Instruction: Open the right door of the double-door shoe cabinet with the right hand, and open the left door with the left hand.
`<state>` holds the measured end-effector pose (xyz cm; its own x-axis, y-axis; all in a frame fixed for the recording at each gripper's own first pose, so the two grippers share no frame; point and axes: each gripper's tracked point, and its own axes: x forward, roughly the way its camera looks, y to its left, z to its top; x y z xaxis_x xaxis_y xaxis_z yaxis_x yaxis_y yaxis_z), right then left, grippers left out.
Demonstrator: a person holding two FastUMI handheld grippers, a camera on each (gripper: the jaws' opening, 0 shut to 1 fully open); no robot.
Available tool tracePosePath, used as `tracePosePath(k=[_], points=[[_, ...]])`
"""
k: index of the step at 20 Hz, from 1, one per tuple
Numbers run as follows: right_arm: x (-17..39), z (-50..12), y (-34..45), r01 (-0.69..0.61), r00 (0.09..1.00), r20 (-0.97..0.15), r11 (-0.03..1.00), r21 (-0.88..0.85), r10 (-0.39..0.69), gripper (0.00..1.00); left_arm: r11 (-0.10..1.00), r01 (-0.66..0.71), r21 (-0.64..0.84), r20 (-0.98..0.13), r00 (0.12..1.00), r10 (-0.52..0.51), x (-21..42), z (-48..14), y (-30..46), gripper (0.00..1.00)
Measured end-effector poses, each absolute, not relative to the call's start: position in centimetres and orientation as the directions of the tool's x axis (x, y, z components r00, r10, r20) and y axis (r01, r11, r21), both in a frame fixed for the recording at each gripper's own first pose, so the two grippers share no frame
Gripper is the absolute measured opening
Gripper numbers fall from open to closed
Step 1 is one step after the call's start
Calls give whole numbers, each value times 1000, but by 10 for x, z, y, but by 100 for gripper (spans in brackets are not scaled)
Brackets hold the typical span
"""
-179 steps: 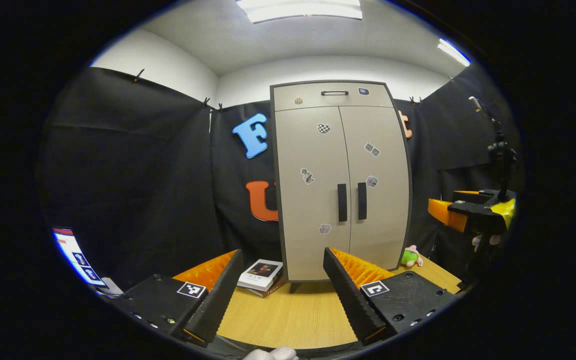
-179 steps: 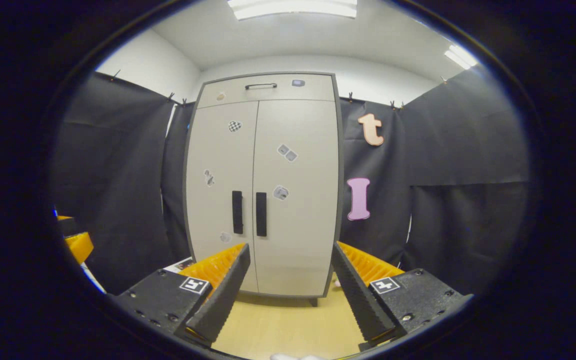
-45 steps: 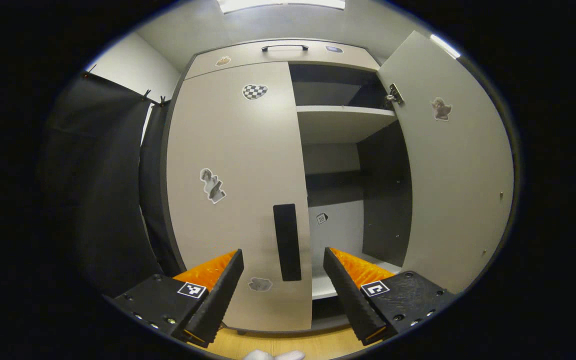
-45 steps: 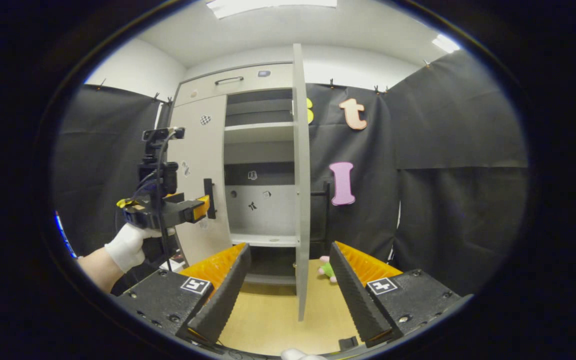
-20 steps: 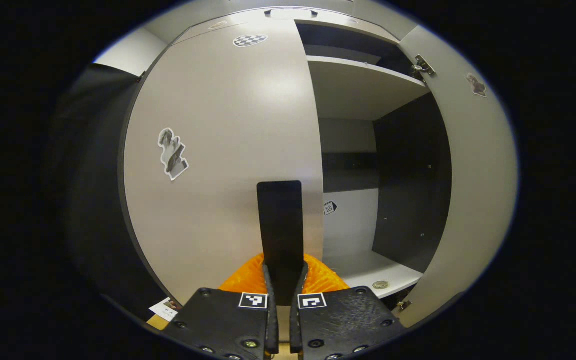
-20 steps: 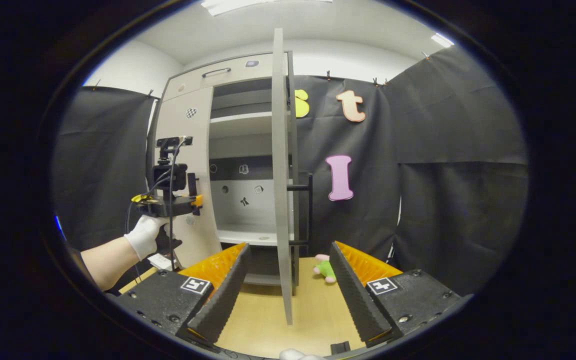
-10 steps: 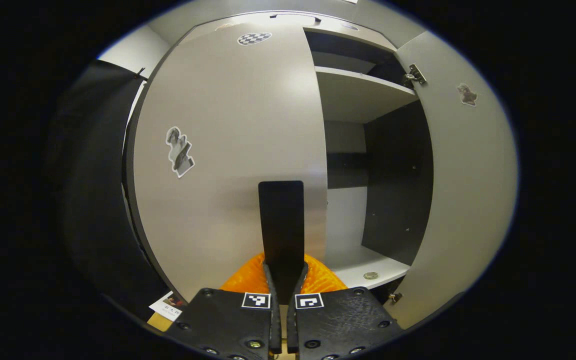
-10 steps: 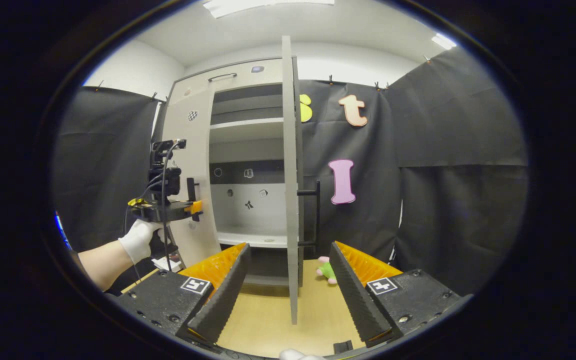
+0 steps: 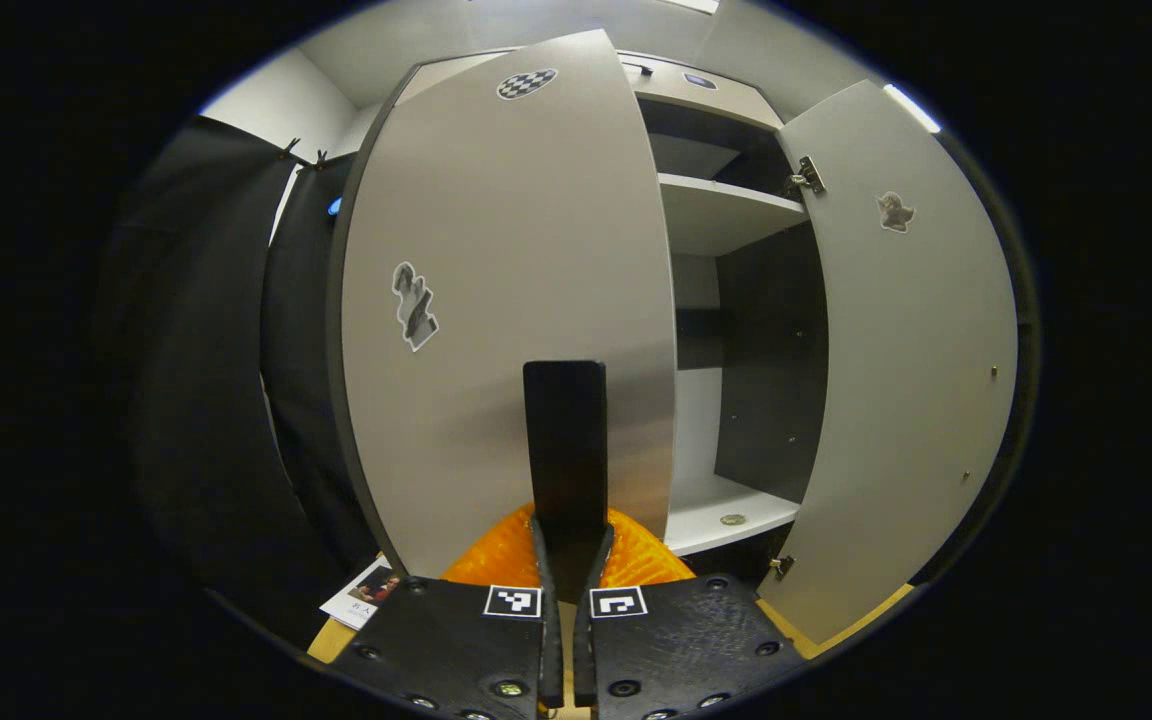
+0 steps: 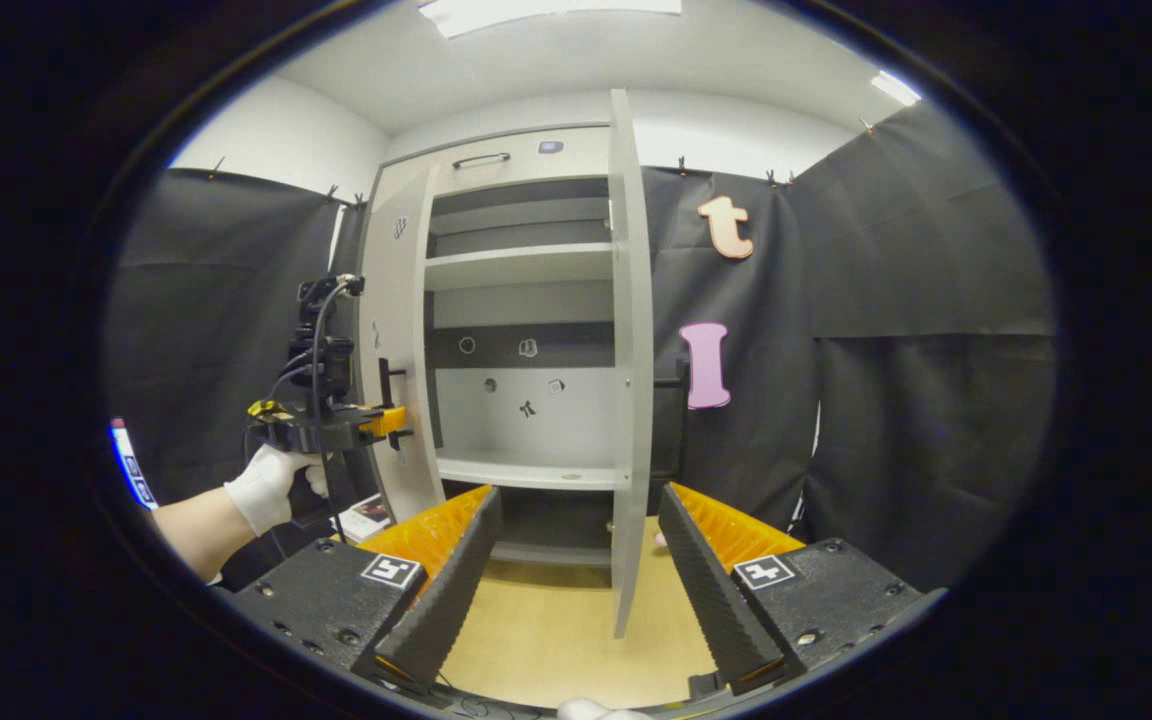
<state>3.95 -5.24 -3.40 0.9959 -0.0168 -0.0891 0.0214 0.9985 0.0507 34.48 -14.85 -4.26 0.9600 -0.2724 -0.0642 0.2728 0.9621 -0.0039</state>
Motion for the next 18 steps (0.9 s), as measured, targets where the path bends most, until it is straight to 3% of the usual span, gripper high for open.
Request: tracePosePath(k=[18], points=[[12,-36,2,-37,996,-84,998,49,41,99,981,194,-3,-50,980,-194,323,-45,-87,2]])
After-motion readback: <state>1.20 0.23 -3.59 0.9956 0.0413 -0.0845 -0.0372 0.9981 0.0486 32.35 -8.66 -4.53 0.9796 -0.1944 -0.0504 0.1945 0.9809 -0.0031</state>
